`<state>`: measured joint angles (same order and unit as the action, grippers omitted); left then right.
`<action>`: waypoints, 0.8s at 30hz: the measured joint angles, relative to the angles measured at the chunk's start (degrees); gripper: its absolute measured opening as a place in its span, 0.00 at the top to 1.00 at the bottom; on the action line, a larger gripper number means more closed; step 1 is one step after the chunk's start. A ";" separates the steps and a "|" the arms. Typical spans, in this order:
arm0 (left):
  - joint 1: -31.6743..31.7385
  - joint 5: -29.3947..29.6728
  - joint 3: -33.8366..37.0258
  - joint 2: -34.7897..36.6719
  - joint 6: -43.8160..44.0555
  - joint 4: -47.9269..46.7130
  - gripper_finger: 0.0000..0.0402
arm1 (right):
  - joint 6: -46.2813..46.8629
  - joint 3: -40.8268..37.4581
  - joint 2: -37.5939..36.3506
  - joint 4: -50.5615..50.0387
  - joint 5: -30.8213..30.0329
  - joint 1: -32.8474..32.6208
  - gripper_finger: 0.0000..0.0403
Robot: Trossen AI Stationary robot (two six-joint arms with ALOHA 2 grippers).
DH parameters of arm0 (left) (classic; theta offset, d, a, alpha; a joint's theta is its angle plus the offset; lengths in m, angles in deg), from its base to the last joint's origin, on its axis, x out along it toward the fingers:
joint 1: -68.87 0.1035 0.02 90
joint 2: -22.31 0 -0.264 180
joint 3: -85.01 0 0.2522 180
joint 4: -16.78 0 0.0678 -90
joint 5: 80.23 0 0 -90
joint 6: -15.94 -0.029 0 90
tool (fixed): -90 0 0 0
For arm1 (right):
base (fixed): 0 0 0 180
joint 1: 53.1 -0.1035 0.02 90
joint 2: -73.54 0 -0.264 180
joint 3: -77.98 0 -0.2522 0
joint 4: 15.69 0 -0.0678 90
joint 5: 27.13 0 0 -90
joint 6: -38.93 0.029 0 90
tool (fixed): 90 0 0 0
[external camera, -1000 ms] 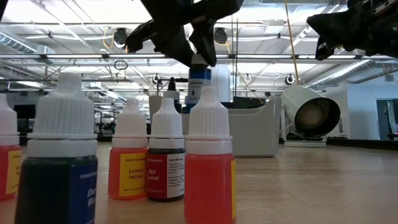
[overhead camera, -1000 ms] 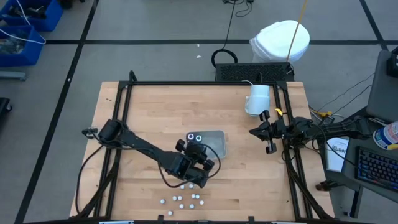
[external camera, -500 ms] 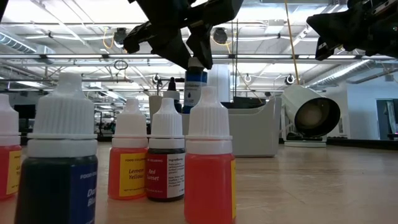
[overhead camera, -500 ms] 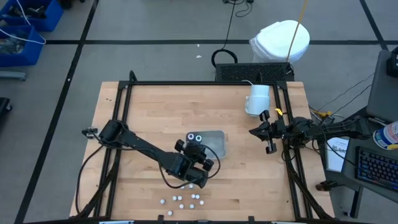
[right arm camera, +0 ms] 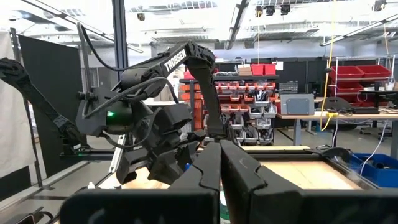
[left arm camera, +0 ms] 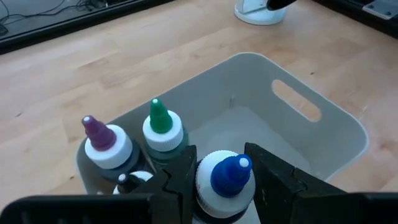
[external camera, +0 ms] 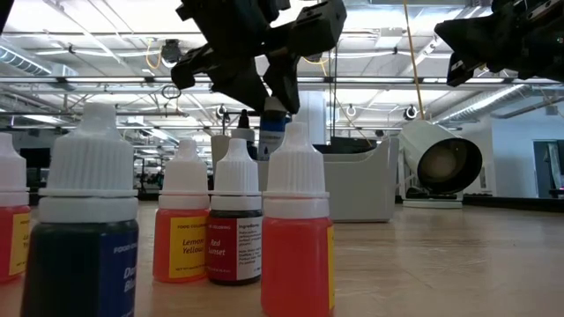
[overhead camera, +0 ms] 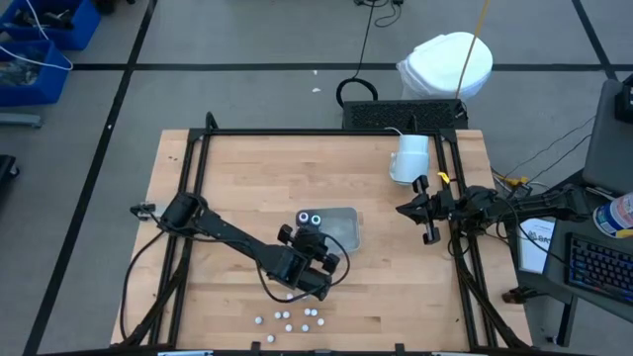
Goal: Pick & Place food coloring
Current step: Put the big blue food coloring into the gray bin
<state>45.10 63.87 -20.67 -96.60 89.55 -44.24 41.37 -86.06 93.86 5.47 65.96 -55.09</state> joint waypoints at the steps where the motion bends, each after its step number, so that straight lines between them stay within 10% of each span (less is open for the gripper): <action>1: 0.00 0.00 0.00 0.00 0.00 0.00 0.69 | 0.00 0.01 0.00 0.00 0.00 0.00 1.00; 24: 0.92 -1.69 0.00 -1.88 0.04 0.80 0.69 | -0.07 0.02 -0.02 0.11 -0.01 0.00 1.00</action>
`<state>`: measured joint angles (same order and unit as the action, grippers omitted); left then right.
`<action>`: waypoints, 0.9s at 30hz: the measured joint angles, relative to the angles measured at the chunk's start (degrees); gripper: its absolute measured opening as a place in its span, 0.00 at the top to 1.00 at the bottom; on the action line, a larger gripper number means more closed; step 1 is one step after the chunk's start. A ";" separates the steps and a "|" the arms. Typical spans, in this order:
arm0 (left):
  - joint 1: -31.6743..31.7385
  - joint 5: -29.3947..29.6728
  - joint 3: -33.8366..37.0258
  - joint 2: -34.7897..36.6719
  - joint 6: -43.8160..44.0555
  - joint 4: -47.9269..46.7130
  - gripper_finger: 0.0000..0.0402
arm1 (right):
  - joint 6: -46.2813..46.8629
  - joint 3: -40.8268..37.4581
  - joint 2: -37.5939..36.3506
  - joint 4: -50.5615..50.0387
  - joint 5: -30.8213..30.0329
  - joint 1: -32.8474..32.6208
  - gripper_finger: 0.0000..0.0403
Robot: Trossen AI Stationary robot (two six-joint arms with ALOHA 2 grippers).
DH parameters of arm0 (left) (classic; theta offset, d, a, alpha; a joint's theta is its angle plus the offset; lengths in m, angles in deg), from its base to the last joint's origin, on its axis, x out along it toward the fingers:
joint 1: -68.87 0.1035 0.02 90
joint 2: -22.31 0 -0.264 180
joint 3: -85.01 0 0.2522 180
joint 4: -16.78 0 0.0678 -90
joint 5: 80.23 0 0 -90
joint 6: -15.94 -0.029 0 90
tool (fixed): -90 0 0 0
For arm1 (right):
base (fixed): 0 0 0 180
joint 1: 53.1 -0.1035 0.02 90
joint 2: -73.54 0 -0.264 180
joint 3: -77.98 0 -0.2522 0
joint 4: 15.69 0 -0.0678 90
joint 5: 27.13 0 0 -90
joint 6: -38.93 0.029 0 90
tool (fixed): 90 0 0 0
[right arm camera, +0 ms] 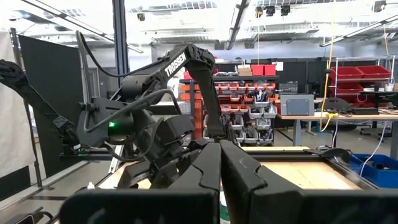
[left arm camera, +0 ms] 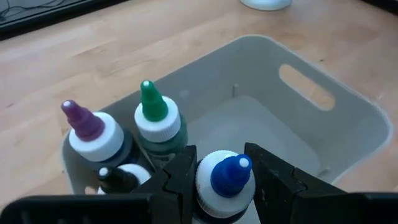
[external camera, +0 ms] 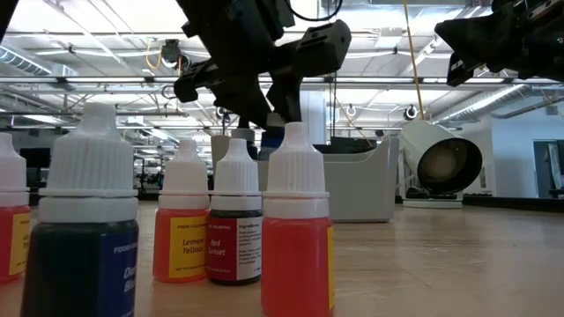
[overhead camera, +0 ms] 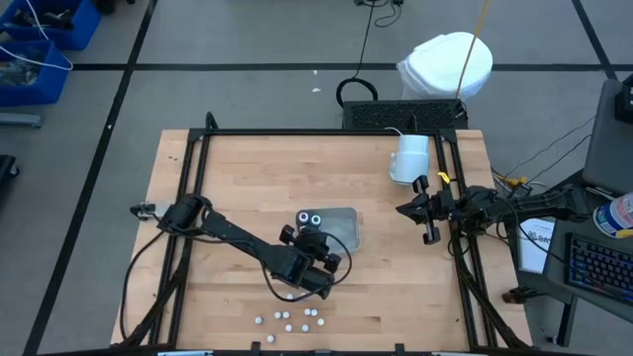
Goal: Pick & Place food coloring
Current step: Put the big blue food coloring into the gray bin
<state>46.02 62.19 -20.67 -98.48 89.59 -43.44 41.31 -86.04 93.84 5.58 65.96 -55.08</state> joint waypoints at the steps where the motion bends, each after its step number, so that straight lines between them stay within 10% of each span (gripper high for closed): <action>1: 0.10 -0.03 0.25 0.00 0.02 0.40 0.69 | 0.00 -0.02 0.00 0.00 0.01 0.00 1.00; 16: 0.39 -0.52 3.52 0.00 0.65 3.70 0.69 | -0.02 -0.01 0.00 0.32 0.01 -0.01 1.00; 27: 0.39 -1.68 3.61 0.11 0.59 3.65 0.51 | -0.02 0.00 0.00 0.31 0.01 -0.01 1.00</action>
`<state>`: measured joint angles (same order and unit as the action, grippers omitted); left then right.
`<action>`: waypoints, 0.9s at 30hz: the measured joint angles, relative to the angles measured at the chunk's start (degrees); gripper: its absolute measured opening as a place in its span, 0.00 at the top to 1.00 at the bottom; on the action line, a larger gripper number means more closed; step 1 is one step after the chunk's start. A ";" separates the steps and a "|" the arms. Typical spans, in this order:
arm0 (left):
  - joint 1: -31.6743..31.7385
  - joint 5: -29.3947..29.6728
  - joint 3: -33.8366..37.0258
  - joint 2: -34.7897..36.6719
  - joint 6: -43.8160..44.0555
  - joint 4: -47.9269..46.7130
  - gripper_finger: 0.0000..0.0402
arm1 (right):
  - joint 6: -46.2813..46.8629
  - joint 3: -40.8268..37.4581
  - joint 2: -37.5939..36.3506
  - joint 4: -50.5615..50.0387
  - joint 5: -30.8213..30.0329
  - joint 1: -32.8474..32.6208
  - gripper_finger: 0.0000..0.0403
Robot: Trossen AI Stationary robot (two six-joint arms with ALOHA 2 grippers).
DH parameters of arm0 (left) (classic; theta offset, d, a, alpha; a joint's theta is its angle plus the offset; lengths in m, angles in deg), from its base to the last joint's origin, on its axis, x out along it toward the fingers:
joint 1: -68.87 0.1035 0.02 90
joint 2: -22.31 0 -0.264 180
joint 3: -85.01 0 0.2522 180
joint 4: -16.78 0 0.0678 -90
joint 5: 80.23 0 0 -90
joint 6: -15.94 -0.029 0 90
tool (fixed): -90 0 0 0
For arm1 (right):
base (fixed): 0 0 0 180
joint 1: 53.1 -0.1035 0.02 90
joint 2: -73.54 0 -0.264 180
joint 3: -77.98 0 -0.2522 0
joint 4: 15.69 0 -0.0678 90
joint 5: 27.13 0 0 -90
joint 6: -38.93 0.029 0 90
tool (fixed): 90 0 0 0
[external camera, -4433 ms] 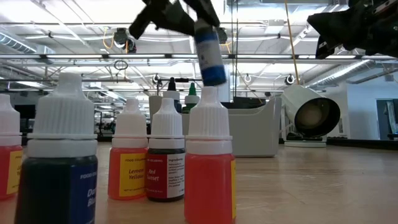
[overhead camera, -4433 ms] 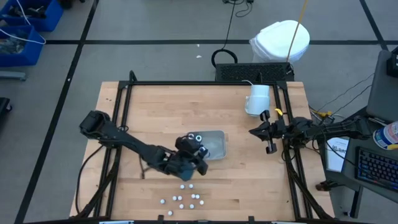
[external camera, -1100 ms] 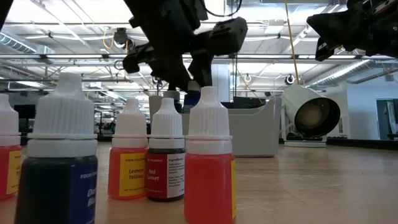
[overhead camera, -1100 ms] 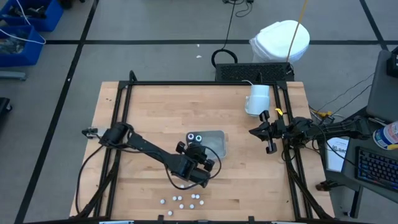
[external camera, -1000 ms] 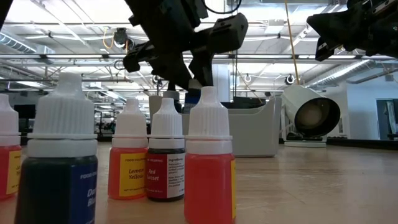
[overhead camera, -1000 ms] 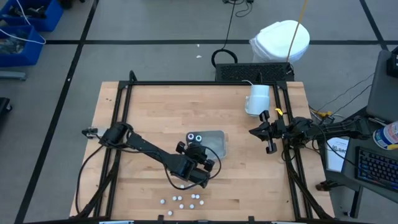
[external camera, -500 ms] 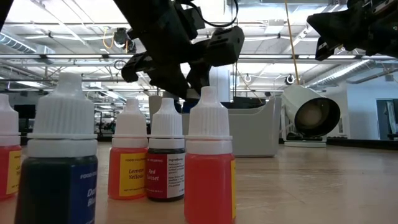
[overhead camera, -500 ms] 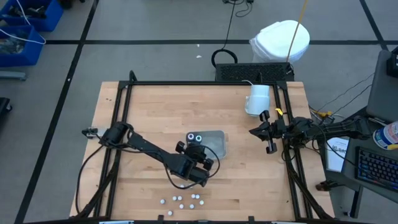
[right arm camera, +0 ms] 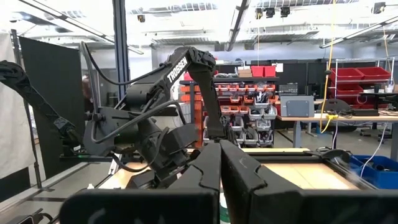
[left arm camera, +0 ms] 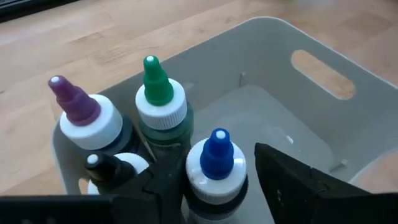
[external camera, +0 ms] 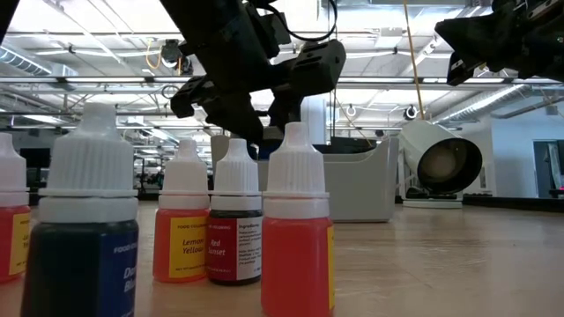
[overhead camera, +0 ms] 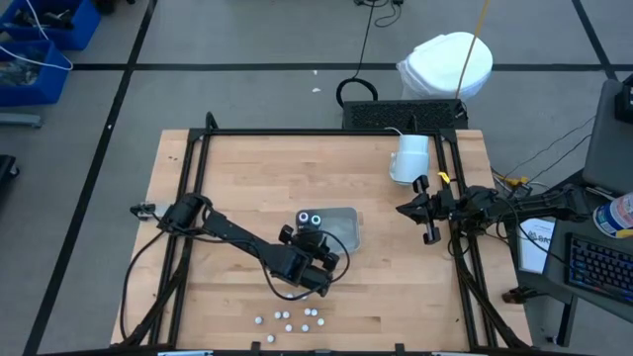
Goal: Pick & Place food coloring
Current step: Put the big blue food coloring into the gray bin, then put the small black food coloring into the gray bin
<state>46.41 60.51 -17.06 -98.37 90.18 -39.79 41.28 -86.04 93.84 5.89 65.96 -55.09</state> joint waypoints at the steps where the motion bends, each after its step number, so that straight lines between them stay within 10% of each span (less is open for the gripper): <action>1: 0.00 0.00 0.00 0.00 -0.01 0.02 0.50 | 0.00 -0.02 0.02 0.00 0.00 0.02 1.00; 16: -0.56 0.74 0.00 5.73 -8.42 1.41 0.46 | 0.00 0.00 0.00 0.01 0.00 0.00 1.00; 27: -6.28 0.37 -0.03 22.01 -34.50 0.12 0.48 | 0.00 0.00 0.00 -0.44 0.00 0.02 1.00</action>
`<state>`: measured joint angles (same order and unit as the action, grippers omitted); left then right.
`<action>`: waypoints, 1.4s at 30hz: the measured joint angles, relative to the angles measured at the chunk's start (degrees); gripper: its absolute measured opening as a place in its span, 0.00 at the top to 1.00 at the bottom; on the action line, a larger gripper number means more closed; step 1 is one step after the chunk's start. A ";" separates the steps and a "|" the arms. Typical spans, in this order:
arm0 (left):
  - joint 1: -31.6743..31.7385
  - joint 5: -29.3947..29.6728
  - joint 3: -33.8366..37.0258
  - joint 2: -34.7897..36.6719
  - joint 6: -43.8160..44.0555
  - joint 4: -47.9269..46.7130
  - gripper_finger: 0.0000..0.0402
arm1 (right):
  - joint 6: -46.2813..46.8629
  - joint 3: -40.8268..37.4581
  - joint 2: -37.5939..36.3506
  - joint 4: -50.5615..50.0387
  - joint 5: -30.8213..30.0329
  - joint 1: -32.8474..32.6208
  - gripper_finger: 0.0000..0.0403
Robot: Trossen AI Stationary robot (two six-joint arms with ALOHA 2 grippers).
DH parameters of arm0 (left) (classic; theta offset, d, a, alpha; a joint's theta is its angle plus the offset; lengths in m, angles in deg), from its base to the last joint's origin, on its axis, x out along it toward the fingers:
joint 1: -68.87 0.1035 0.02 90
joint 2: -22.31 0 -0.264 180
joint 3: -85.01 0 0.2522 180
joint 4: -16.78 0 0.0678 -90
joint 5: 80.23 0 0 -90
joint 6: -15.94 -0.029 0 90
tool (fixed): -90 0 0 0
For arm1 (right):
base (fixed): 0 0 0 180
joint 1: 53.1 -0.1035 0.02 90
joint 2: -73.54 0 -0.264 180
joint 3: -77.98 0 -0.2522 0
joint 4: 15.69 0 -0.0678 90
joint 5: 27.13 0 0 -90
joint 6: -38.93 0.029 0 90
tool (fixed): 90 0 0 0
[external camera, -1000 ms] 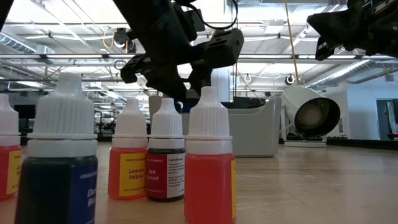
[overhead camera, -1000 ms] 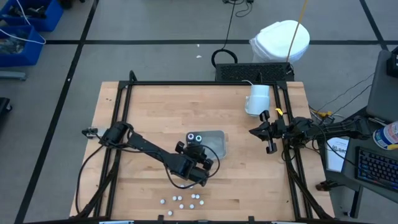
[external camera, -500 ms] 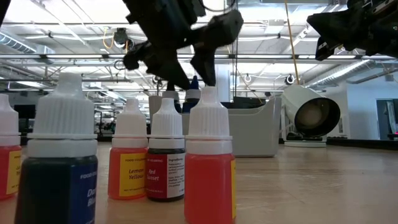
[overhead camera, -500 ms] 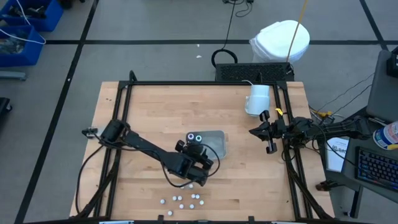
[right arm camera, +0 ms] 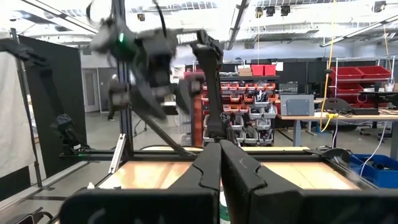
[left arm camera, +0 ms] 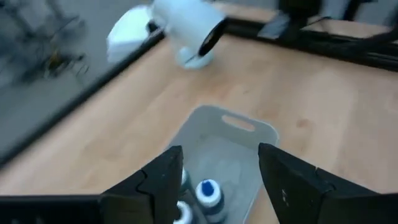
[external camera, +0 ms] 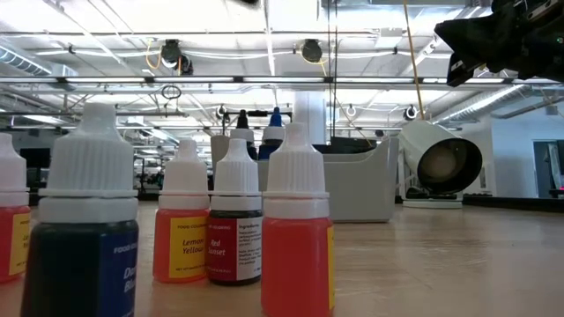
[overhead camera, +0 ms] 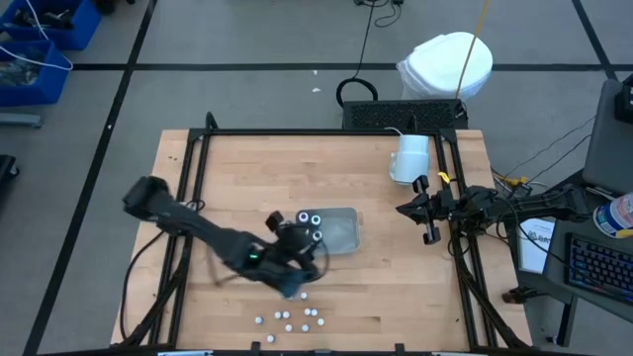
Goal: Pick & Place food coloring
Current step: Put the small black food coloring into the gray bin
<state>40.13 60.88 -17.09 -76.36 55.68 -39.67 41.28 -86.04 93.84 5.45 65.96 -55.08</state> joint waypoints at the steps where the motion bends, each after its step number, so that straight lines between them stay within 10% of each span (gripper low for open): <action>1: -0.95 0.59 -0.06 1.83 -1.62 -1.66 0.49 | 0.00 -0.02 0.02 -0.01 0.00 -0.02 1.00; 9: -6.48 10.38 3.60 13.32 32.60 -39.34 0.76 | 0.00 -0.01 0.02 -0.03 0.00 -0.01 1.00; 18: -12.54 6.13 29.85 19.41 37.84 -19.91 0.98 | -0.89 0.00 0.04 -1.34 0.00 -0.01 1.00; 26: -16.70 7.75 44.68 22.44 18.98 8.93 0.99 | -2.83 0.00 0.04 -1.33 0.00 -0.02 1.00; 32: -18.33 5.94 48.78 31.88 8.13 13.02 0.99 | -8.97 0.00 0.04 -1.28 0.00 -0.01 1.00; 42: -12.69 -22.72 51.83 54.35 -40.16 33.16 0.99 | -10.25 0.00 0.04 -1.31 0.00 -0.02 1.00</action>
<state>27.45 38.15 34.74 -22.01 15.51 -6.50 31.03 -86.04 93.88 4.14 65.96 -55.10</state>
